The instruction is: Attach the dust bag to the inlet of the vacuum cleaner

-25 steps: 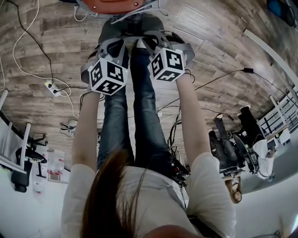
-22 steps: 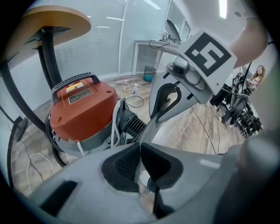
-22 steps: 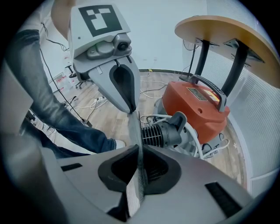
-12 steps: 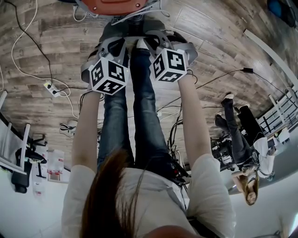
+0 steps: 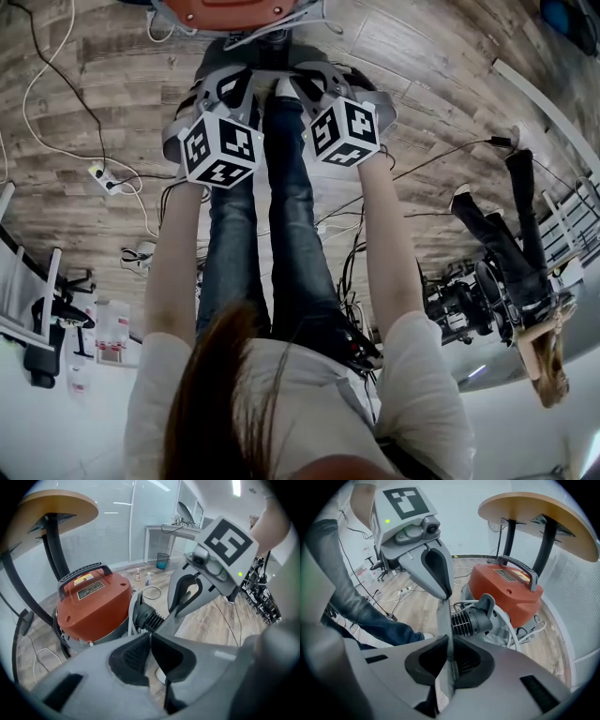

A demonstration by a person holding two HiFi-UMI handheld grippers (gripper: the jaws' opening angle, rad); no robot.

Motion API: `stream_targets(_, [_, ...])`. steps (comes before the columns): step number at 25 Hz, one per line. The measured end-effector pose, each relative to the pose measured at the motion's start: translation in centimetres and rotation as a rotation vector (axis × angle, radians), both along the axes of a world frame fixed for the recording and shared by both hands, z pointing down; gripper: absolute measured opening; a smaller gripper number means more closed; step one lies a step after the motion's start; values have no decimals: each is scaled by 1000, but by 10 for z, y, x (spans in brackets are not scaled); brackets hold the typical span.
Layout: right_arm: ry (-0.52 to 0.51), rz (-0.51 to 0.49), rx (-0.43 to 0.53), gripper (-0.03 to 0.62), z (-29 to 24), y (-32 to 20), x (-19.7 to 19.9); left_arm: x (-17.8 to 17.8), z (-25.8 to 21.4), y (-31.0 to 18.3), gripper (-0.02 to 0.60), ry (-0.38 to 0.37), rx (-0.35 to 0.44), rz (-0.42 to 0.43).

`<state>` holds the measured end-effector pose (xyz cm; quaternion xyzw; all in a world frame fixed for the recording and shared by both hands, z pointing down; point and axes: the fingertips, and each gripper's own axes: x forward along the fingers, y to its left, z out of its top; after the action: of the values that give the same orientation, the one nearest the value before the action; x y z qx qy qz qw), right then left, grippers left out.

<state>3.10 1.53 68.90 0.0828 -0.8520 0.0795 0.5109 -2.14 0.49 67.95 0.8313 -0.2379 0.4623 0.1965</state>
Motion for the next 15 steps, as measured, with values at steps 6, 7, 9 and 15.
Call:
stream_targets(6, [10,11,-10,31,1,-2,1,1,6,-5,28,4,-25,-6])
stream_targets(7, [16,-11,-9,31,0,-3,0,1,7,-3,29,14,-40,-17])
stream_targets(9, [27,-56,-9,31,-1,-5,0,0,7,-1,31,31,-61,-26])
stream_targets(15, [34,-100,-12,32,-1,-7,-1,1,6,8,57,17,-99,62])
